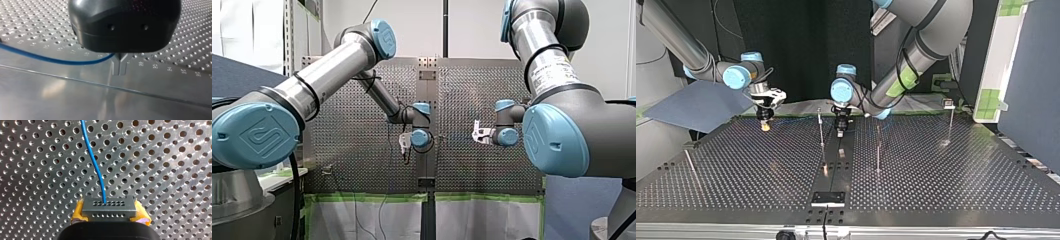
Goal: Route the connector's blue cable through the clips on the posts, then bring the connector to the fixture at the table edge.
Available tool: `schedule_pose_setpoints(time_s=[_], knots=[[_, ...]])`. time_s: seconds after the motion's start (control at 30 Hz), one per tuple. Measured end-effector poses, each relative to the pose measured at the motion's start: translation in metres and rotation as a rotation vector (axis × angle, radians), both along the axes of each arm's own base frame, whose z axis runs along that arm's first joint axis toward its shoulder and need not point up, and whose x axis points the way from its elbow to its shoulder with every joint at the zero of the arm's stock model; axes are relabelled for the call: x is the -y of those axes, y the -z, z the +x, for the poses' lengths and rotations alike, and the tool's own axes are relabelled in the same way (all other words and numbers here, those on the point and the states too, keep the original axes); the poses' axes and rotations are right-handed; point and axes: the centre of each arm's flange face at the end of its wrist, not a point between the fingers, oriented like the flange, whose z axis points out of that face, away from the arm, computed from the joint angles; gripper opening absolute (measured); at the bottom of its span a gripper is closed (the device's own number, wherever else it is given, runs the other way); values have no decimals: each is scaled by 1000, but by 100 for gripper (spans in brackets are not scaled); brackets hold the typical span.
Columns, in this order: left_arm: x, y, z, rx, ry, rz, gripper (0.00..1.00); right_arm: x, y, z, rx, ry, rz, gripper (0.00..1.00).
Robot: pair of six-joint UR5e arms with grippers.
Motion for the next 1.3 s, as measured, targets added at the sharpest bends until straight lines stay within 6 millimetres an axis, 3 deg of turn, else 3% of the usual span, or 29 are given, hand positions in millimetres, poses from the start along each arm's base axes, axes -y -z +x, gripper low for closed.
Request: schedule_pose_setpoints(time_s=[0.87,1.3], knots=[[-4,-4,8,7,-10,4,3,18,-9,3,10,-30,-7,6],[-5,-4,9,6,-14,5,3,24,18,16,-20,-62,34,6]])
